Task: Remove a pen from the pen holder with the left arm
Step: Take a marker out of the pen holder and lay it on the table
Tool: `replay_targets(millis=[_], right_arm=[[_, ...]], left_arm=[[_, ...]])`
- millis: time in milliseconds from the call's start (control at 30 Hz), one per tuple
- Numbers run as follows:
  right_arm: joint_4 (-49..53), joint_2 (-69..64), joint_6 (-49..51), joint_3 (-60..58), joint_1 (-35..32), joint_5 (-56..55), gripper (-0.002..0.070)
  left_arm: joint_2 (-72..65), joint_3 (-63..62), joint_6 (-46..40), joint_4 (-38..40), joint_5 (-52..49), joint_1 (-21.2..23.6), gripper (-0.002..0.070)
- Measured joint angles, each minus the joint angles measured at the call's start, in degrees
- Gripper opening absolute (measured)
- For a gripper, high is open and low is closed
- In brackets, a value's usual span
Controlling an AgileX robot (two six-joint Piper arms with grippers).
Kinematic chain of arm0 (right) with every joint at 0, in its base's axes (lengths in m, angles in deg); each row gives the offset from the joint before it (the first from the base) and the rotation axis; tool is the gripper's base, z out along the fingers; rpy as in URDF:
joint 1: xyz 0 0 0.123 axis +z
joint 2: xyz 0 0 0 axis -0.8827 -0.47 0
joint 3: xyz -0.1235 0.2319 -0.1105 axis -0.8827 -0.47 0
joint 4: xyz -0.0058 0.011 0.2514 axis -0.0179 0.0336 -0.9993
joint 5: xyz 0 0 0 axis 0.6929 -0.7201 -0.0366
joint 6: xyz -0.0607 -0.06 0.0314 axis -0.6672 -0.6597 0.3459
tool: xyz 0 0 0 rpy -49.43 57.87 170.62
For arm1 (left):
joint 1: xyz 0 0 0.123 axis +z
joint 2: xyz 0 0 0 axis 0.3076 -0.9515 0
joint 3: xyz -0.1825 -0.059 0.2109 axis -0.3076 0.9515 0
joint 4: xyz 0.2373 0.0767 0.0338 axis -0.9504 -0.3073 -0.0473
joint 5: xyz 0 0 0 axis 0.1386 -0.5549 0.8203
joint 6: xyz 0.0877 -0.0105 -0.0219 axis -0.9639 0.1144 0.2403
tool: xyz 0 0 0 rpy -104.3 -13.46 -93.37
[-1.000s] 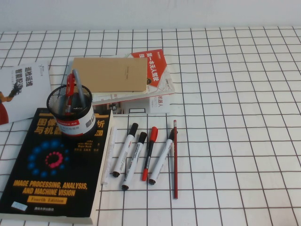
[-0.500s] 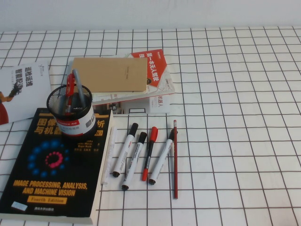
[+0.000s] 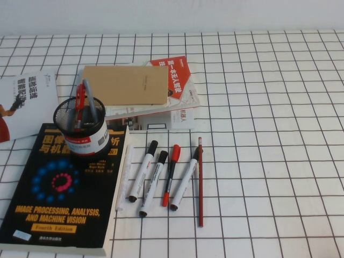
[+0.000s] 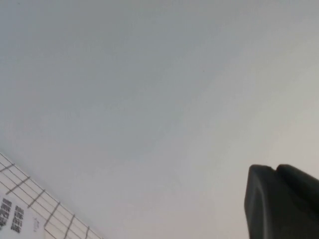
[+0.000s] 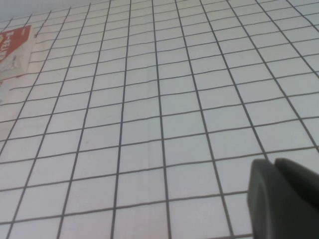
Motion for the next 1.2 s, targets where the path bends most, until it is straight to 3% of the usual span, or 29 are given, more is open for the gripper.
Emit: replay_targets(millis=[100,233,333,667,900,1067,1200], right_arm=[[0.0,0.0,0.0,0.0,0.0,0.0,-0.0016],[0.0,0.0,0.0,0.0,0.0,0.0,-0.0016],[0.0,0.0,0.0,0.0,0.0,0.0,-0.0017],[0.0,0.0,0.0,0.0,0.0,0.0,-0.0017],[0.0,0.0,0.0,0.0,0.0,0.0,-0.0016],[0.0,0.0,0.0,0.0,0.0,0.0,-0.0016],[0.0,0.0,0.0,0.0,0.0,0.0,-0.0016]], left_arm=[[0.0,-0.35,7.54,-5.4,-2.51,0.0,-0.0003],[0.0,-6.32,17.61,-22.02,-18.88,0.0,-0.0003],[-0.8,-12.01,17.52,-29.95,-23.23,0.0,-0.0003],[-20.98,-21.71,7.25,-33.31,-23.23,0.0,-0.0003],[-33.46,-21.76,5.55,-36.26,-16.35,-0.49,-0.0003],[-39.2,-21.76,7.82,-45.05,-8.46,-4.35,-0.0003],[-43.67,-22.62,19.56,-59.21,-4.76,-6.03,-0.0003]])
